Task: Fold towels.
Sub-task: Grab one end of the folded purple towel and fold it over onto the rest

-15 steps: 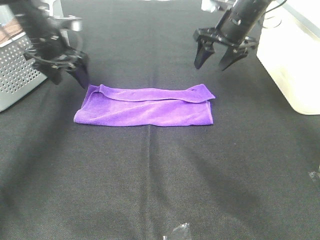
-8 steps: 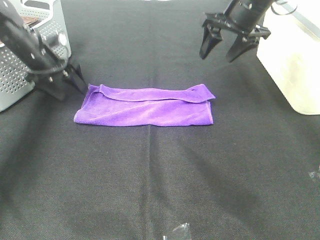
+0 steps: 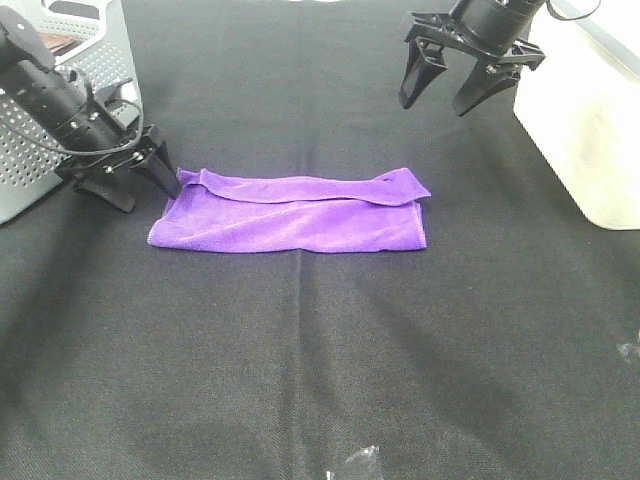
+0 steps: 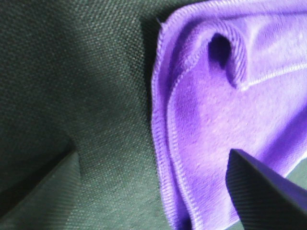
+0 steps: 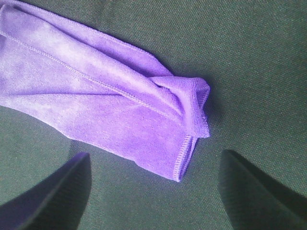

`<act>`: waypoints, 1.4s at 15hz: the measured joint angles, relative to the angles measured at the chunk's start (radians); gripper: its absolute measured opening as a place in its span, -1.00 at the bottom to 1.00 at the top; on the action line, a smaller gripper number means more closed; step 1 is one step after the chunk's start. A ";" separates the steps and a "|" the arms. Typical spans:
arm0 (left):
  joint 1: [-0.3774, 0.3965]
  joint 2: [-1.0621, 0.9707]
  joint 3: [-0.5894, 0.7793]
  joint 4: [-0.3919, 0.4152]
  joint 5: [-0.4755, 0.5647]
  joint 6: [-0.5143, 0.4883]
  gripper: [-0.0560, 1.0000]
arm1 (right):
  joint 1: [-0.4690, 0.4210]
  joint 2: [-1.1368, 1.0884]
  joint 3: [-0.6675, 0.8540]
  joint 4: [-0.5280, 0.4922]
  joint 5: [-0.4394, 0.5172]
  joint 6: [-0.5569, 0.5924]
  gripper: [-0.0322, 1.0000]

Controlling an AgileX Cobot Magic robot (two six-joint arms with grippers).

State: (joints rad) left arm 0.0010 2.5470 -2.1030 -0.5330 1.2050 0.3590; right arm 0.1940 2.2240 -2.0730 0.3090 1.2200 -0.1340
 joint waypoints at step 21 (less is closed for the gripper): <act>-0.095 0.008 -0.002 0.085 0.005 -0.026 -0.85 | 0.000 0.000 0.000 0.000 0.000 0.000 0.43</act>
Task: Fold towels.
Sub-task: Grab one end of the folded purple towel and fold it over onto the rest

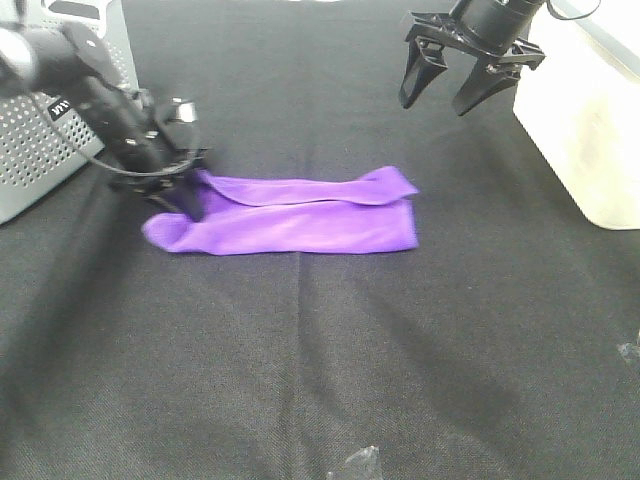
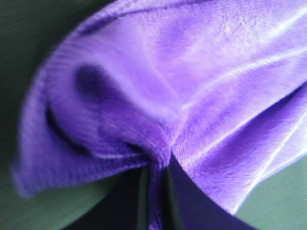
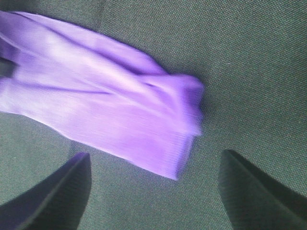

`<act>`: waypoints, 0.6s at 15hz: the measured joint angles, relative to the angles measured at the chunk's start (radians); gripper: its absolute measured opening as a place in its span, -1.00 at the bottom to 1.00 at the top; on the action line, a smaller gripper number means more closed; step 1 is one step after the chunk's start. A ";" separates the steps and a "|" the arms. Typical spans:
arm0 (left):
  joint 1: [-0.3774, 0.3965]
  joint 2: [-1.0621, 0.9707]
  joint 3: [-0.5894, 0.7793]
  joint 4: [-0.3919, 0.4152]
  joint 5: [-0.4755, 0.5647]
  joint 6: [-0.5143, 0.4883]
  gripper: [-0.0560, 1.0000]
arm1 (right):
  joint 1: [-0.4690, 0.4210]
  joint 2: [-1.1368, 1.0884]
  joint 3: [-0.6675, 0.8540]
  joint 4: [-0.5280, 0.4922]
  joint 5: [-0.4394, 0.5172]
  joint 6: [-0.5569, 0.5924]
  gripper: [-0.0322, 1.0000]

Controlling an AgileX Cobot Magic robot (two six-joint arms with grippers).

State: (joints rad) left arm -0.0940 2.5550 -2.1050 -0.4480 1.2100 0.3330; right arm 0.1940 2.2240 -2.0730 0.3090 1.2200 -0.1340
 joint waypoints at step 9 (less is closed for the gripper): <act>0.012 -0.124 0.002 0.065 0.001 -0.002 -0.85 | 0.000 -0.001 0.000 0.000 0.000 0.001 0.43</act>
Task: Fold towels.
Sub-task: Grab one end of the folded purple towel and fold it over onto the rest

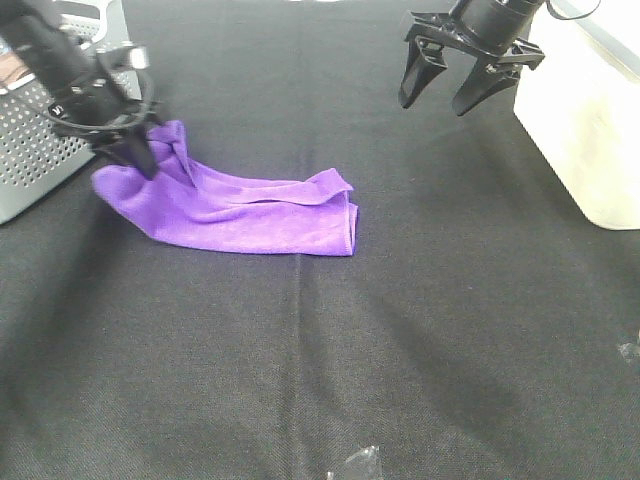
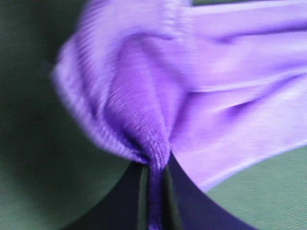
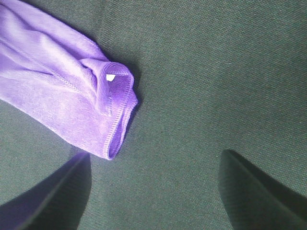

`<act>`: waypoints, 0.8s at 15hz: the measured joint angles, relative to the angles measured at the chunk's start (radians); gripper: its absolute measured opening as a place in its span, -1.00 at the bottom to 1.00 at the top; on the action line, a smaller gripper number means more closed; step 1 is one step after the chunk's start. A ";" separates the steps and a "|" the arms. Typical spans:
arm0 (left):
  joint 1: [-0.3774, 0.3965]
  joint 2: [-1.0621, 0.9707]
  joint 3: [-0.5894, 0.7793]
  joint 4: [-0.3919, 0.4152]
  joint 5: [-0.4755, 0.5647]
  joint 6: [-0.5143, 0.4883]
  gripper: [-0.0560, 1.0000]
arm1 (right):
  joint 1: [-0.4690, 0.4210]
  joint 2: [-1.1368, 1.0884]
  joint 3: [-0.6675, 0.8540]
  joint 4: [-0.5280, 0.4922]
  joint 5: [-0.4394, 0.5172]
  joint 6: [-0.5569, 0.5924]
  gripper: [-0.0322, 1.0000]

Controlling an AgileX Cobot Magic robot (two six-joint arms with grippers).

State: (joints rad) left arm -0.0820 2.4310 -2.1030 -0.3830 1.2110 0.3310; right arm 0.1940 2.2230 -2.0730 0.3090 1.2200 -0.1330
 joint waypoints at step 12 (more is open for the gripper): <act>-0.293 0.023 -0.031 -0.131 -0.095 -0.016 -0.86 | 0.000 -0.159 0.003 0.006 0.001 0.021 0.43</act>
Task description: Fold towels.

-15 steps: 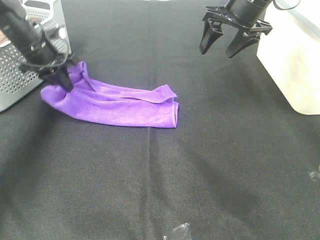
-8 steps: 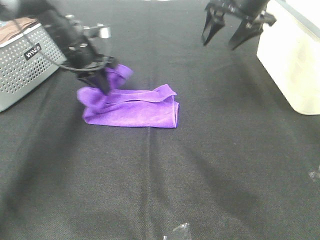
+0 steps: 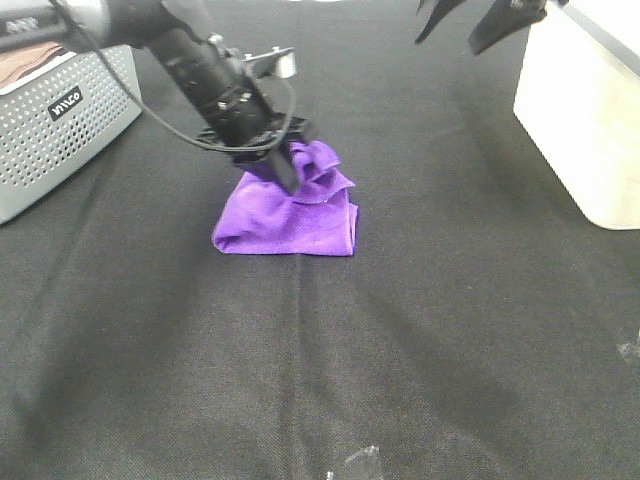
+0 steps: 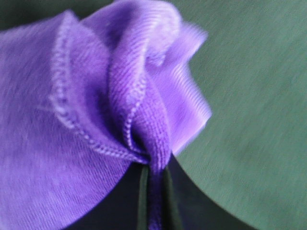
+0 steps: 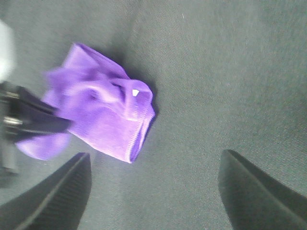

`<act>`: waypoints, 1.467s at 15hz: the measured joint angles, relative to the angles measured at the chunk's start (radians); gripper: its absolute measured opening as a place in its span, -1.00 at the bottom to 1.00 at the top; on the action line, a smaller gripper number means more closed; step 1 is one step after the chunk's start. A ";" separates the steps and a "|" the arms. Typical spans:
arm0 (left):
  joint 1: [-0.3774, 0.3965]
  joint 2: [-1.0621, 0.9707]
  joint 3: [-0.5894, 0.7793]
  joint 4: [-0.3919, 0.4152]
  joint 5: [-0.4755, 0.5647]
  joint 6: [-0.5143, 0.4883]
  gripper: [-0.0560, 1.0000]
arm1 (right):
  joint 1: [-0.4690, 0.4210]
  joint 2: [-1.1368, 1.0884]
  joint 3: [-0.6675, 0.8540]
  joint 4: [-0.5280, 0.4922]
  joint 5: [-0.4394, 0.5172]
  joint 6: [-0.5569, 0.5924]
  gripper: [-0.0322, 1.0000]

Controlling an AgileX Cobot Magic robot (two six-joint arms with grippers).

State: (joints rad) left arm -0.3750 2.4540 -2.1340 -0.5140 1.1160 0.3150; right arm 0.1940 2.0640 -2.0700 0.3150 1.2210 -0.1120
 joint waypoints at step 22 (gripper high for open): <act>0.133 -0.149 -0.187 0.528 0.097 -0.238 0.48 | 0.000 -0.228 0.198 -0.086 0.001 0.022 0.43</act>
State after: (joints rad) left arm -0.2420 2.3050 -2.3210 0.0140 1.2130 0.0770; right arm 0.1940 1.8360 -1.8720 0.2290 1.2220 -0.0900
